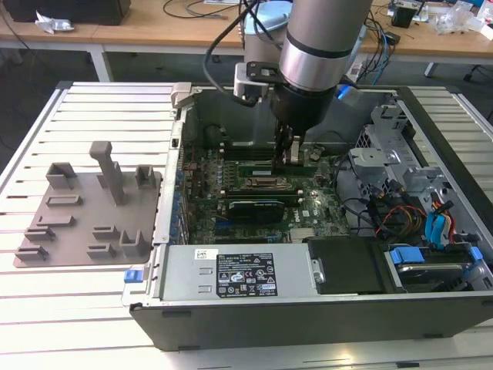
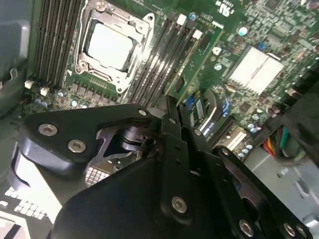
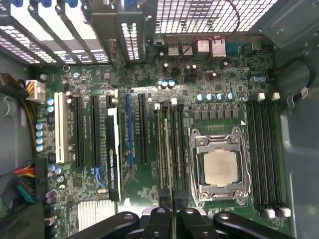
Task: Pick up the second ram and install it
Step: 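Insert the second ram into the second slot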
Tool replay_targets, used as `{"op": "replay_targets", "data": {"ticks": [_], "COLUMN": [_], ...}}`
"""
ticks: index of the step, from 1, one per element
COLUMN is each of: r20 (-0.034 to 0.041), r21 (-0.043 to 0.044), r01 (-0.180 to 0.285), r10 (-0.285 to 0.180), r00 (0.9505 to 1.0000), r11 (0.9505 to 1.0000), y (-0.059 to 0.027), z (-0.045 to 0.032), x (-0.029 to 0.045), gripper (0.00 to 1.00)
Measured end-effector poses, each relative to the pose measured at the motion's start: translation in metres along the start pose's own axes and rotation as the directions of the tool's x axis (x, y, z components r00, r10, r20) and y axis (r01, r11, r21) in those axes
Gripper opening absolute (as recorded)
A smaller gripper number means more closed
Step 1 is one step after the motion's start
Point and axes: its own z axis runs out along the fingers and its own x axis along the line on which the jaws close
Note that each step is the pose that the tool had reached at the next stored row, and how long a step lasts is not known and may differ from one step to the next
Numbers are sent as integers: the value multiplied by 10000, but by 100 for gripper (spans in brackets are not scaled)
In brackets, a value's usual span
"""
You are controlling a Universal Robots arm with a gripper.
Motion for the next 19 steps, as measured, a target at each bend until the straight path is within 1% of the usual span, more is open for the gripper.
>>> {"op": "replay_targets", "data": {"ticks": [1, 2, 4, 8, 10, 13, 16, 18, 19], "r20": [0, 0, 0, 0, 0, 2, 1, 1, 2], "r21": [-1, -1, -1, -1, -1, 0, 0, 0, 0], "r01": [0, 1, 1, 1, 5, -16, -16, -15, -16], "r10": [0, -1, -1, -1, -5, 16, 16, 15, 16], "r00": [10000, 10000, 10000, 10000, 10000, 10000, 10000, 10000, 10000], "r11": [10000, 10000, 10000, 10000, 10000, 10000, 10000, 10000, 10000], "y": [8, 11, 27, 96, 102, 107, 130, 124, 123], "z": [22, 62, 106, 241, 285, 376, 448, 532, 558], "x": [-5, -11, -23, -24, -39, -74, -80, -93, -95], "gripper": [13, 13, 13, 13, 13, 13, 13, 13, 13]}}
